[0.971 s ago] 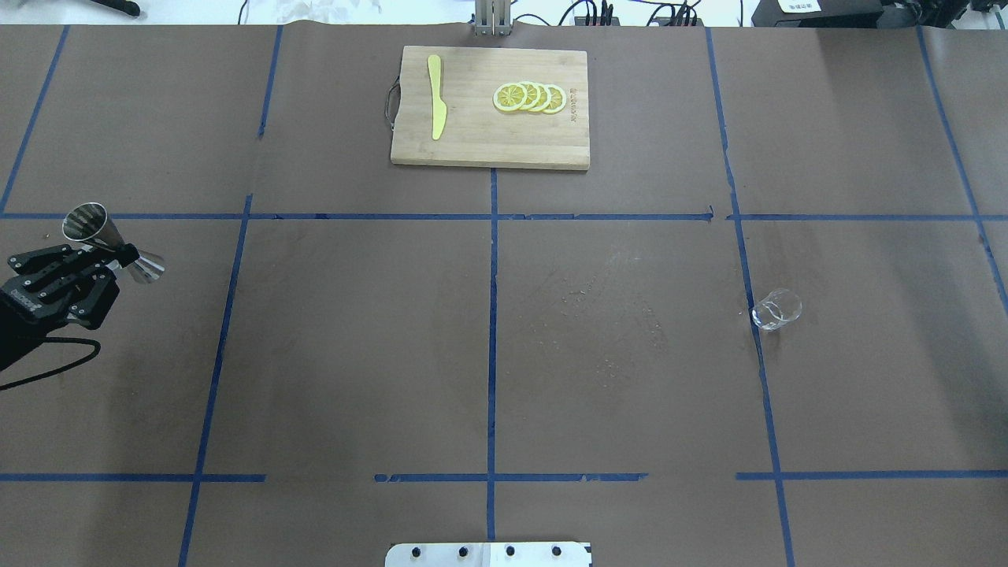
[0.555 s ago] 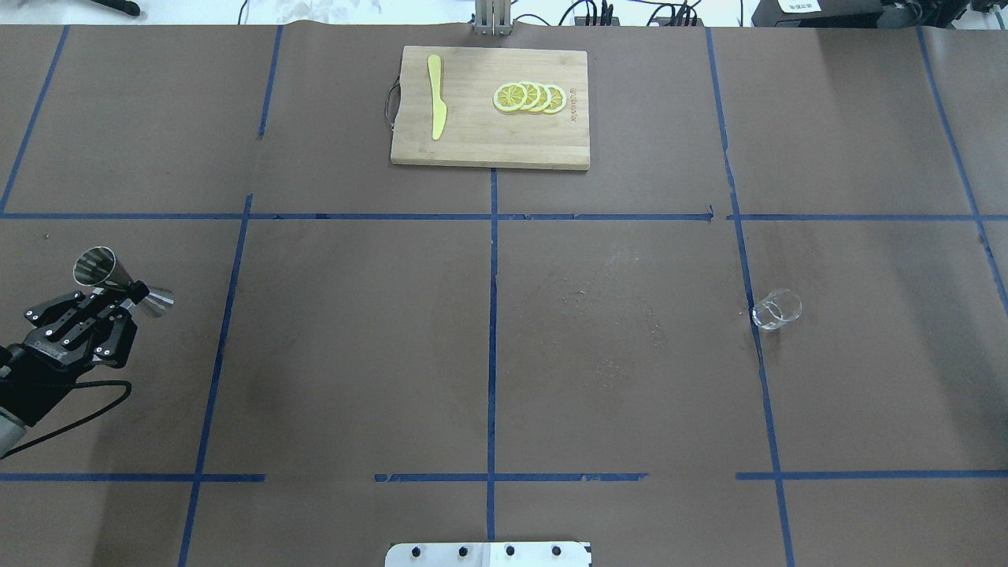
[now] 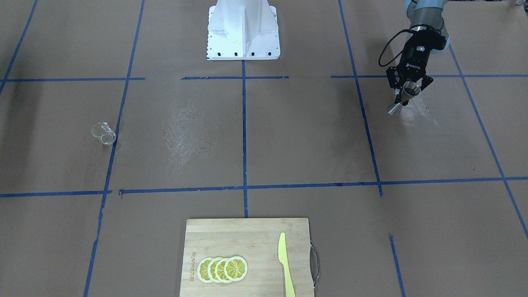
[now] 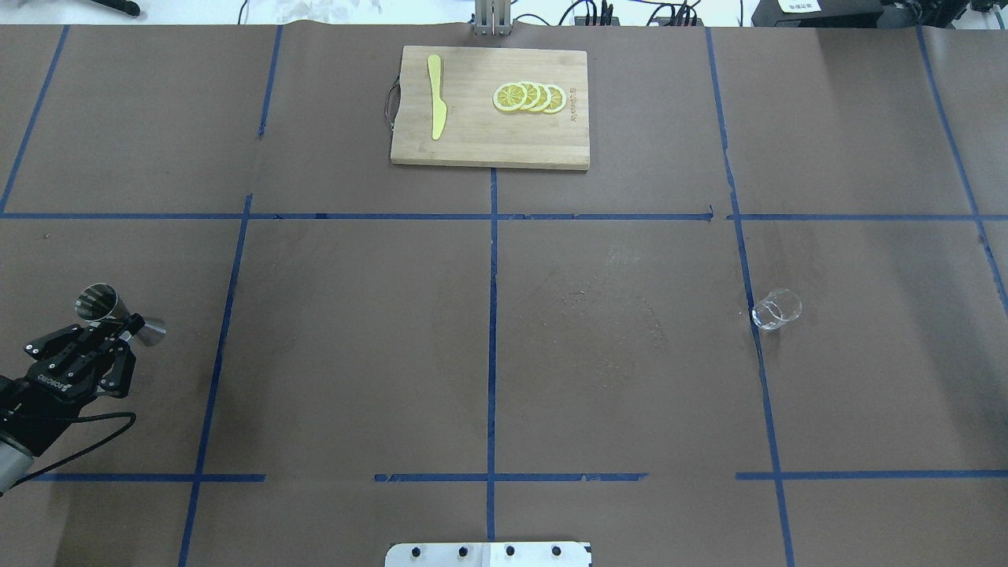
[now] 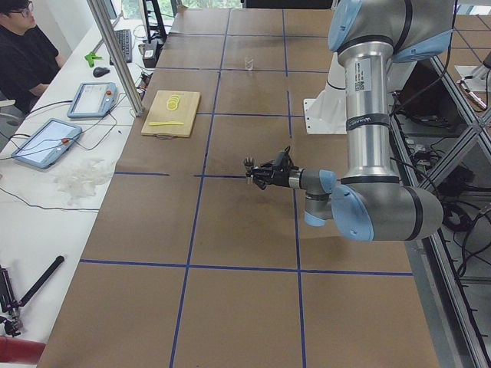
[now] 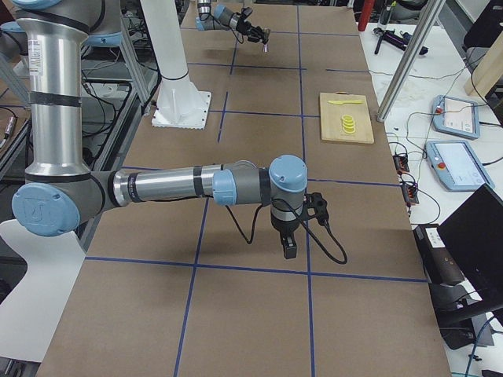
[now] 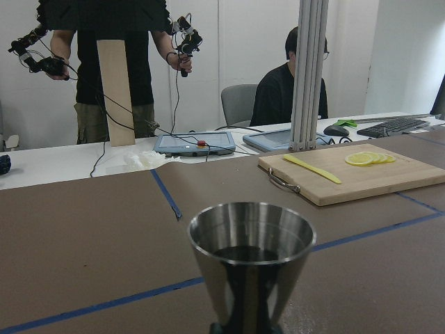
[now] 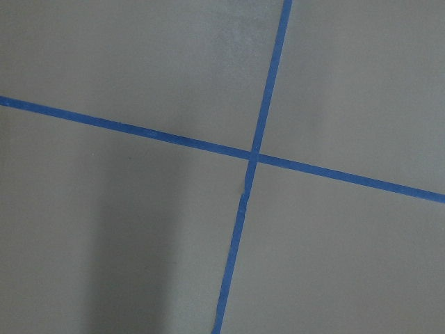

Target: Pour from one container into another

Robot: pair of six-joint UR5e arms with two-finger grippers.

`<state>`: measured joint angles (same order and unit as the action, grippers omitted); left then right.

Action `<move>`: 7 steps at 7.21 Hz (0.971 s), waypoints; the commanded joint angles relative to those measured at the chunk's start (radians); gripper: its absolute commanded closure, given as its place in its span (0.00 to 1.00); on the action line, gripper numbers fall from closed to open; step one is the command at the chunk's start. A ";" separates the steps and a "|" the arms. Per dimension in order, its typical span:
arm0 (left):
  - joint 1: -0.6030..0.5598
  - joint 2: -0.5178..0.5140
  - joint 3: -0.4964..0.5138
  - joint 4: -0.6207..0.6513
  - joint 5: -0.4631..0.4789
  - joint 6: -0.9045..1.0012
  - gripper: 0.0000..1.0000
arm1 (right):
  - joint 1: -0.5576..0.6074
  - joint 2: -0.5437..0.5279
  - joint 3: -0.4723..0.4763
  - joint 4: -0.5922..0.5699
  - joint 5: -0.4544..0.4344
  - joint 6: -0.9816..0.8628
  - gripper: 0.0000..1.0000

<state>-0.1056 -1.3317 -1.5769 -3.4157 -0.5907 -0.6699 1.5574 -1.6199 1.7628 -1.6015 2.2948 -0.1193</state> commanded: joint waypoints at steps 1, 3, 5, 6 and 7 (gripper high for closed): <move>0.020 -0.023 0.026 -0.014 0.032 -0.019 1.00 | 0.001 0.002 0.000 0.000 0.000 0.001 0.00; 0.033 -0.073 0.075 -0.016 0.040 -0.043 1.00 | 0.001 0.003 0.000 0.000 0.000 0.001 0.00; 0.041 -0.079 0.071 -0.016 0.031 -0.042 1.00 | 0.001 0.005 0.000 0.000 0.000 0.001 0.00; 0.041 -0.087 0.072 -0.014 0.029 -0.040 1.00 | 0.001 0.005 -0.002 0.000 0.000 0.001 0.00; 0.044 -0.102 0.072 -0.014 0.029 -0.040 1.00 | 0.001 0.005 -0.002 0.000 0.000 0.001 0.00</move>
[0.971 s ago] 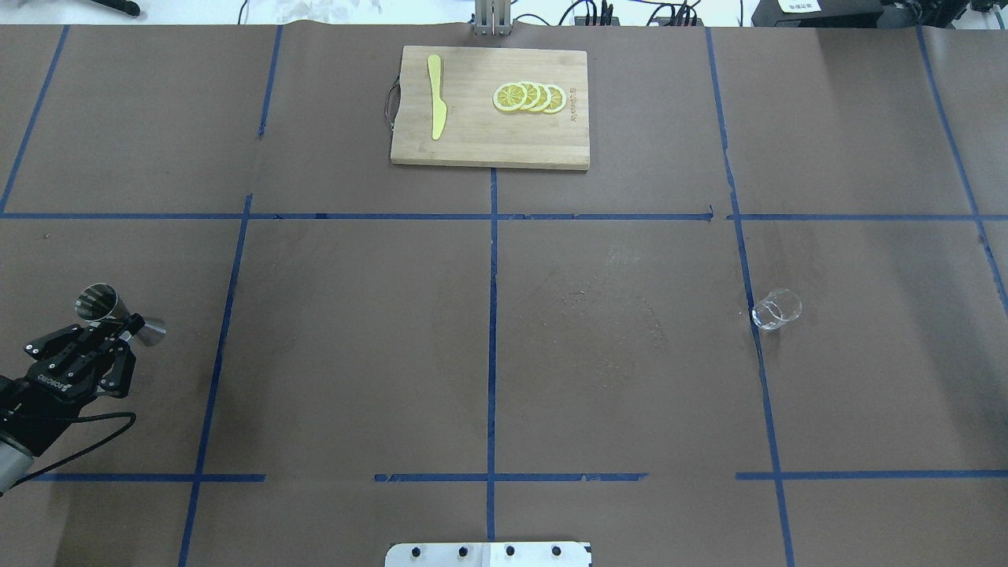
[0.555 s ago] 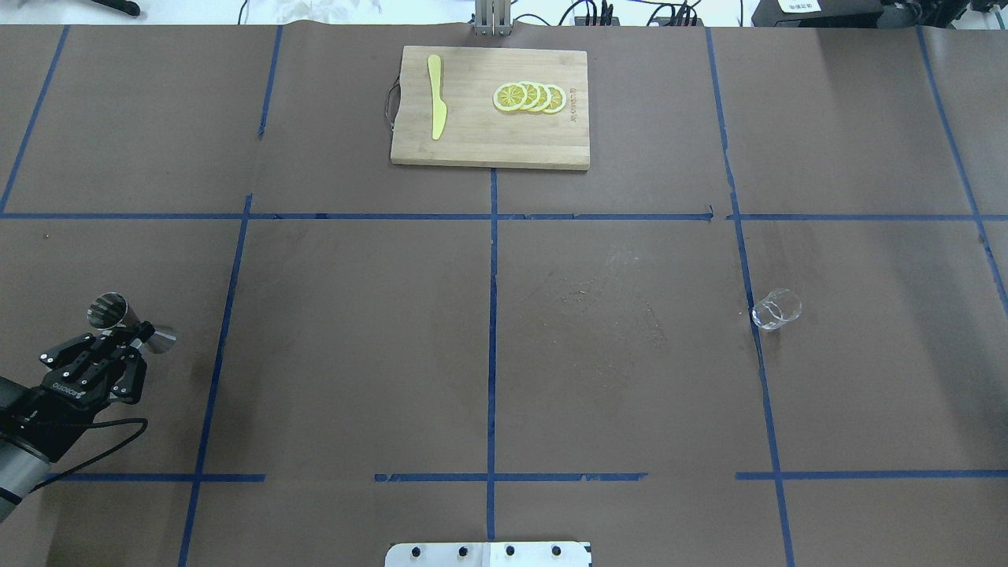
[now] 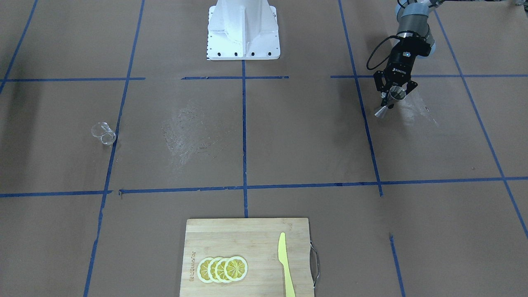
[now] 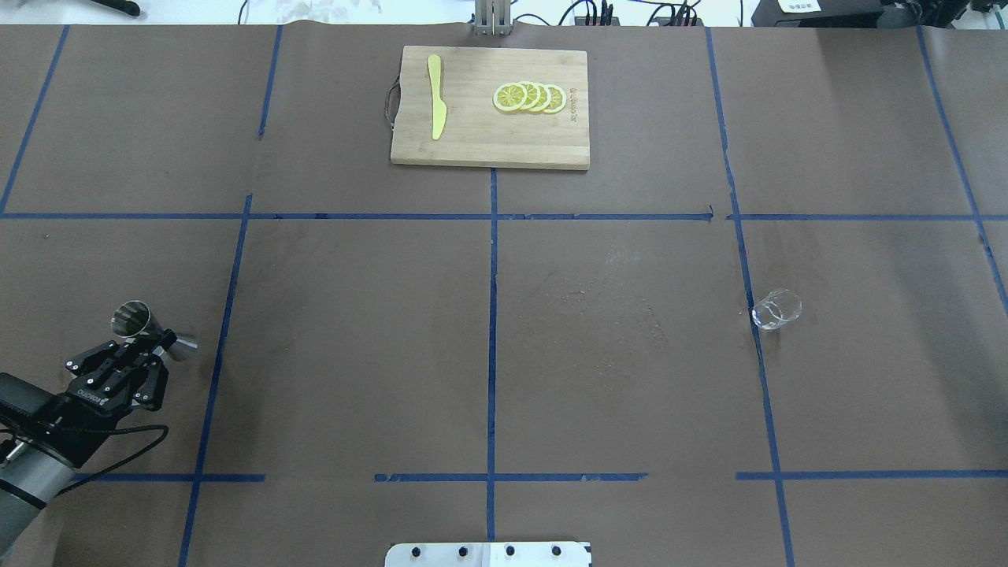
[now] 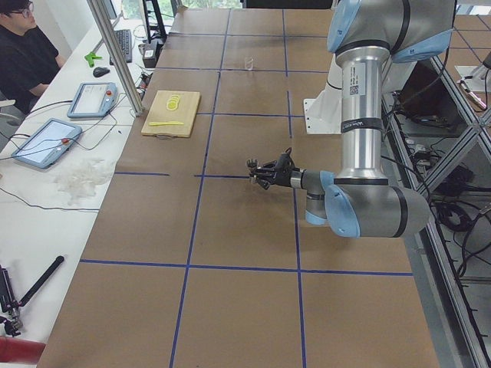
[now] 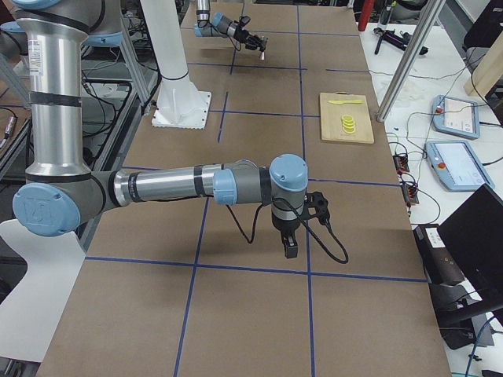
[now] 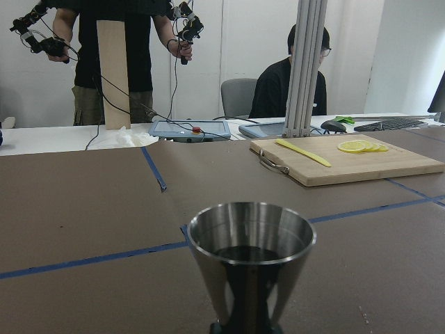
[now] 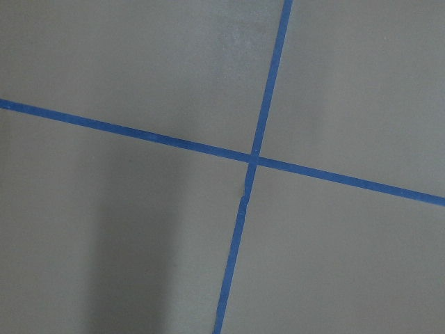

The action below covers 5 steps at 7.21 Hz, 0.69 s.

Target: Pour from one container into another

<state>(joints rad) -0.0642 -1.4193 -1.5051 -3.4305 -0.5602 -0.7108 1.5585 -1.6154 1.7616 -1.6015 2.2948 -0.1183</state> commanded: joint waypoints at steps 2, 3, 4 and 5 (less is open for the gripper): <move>0.007 -0.021 0.008 0.004 -0.001 0.002 1.00 | 0.000 0.000 -0.001 0.000 -0.002 0.000 0.00; 0.009 -0.021 0.019 0.002 -0.001 0.002 1.00 | 0.000 0.000 -0.001 0.000 -0.002 0.000 0.00; 0.009 -0.021 0.025 0.002 -0.001 0.002 1.00 | 0.000 0.000 -0.001 0.000 -0.002 0.000 0.00; 0.009 -0.029 0.026 0.004 -0.001 0.002 1.00 | 0.000 0.000 -0.001 0.000 -0.002 -0.001 0.00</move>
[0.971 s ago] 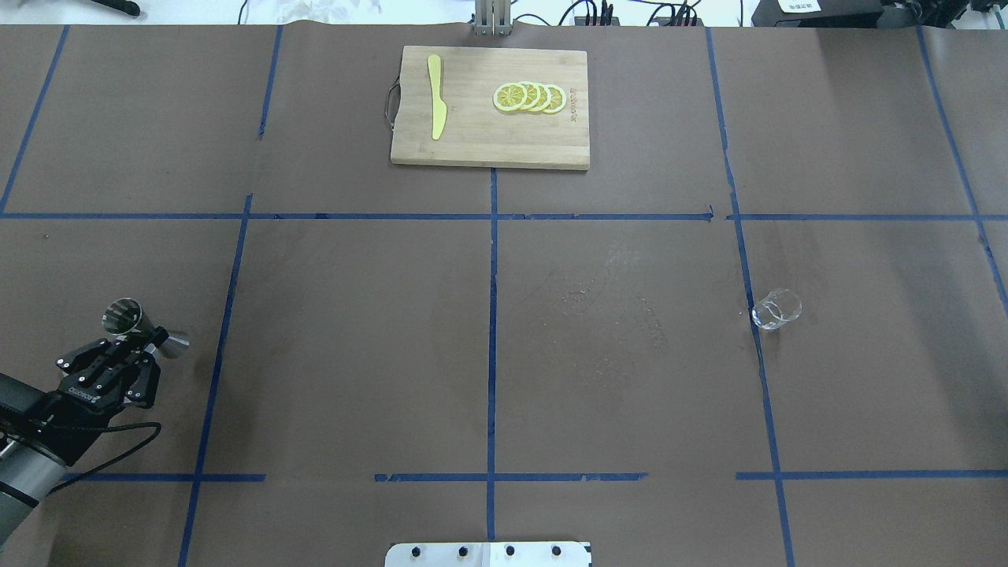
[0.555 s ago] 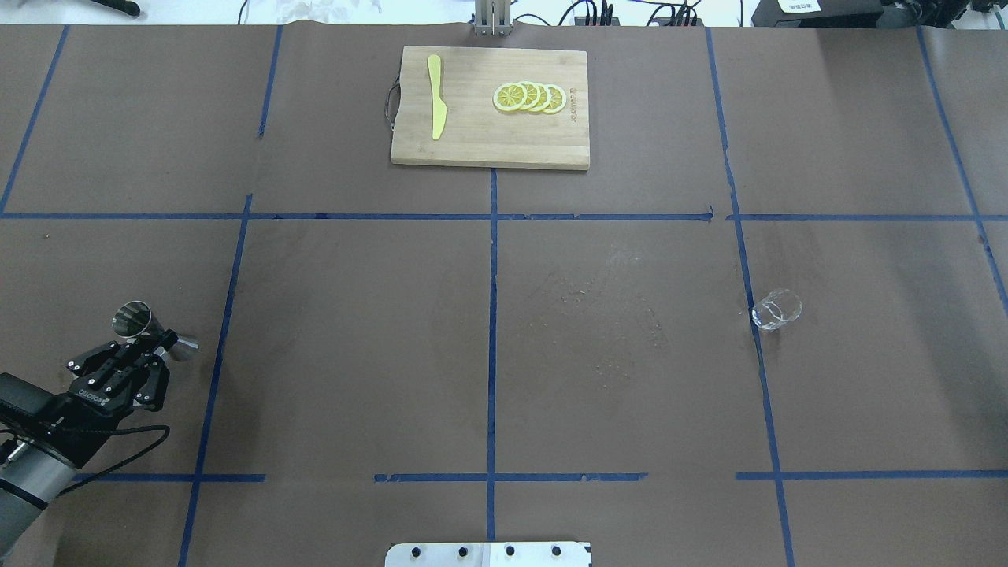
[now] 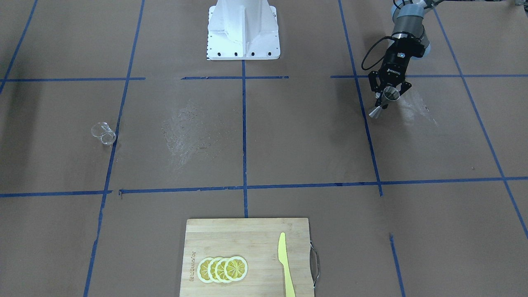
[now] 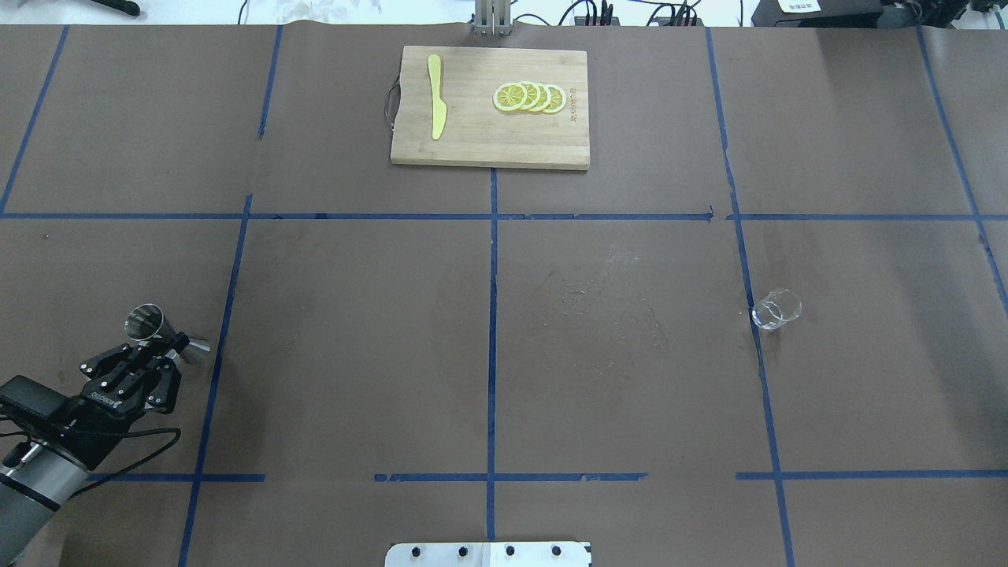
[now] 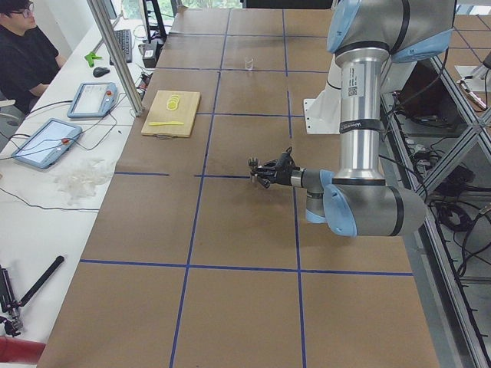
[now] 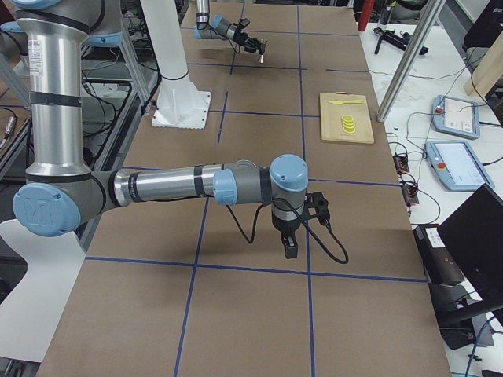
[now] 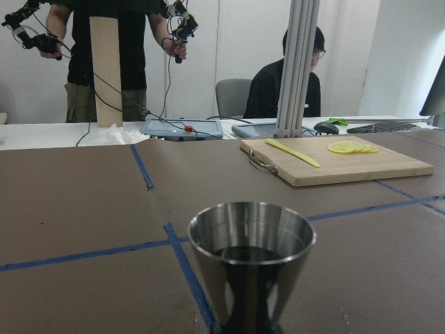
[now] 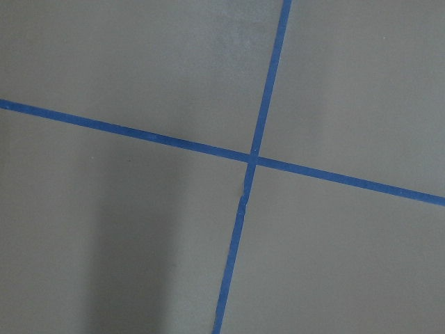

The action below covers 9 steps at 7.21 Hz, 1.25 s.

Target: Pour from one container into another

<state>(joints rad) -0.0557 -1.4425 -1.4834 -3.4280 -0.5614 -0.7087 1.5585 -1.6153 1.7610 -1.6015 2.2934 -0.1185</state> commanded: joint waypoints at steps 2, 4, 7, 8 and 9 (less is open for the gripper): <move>0.004 -0.016 0.009 0.001 -0.018 0.000 1.00 | 0.000 0.000 0.000 0.000 0.000 -0.001 0.00; 0.004 -0.032 0.032 0.001 -0.025 0.000 1.00 | 0.000 -0.002 0.000 0.000 0.000 -0.001 0.00; 0.001 -0.027 0.034 0.000 -0.032 0.000 1.00 | 0.003 0.000 0.000 0.000 0.000 -0.001 0.00; -0.001 -0.020 0.034 0.000 -0.032 0.000 1.00 | 0.005 0.000 0.000 0.000 0.000 -0.001 0.00; -0.001 -0.016 0.034 0.000 -0.032 0.000 1.00 | 0.005 0.000 0.000 0.000 0.000 -0.001 0.00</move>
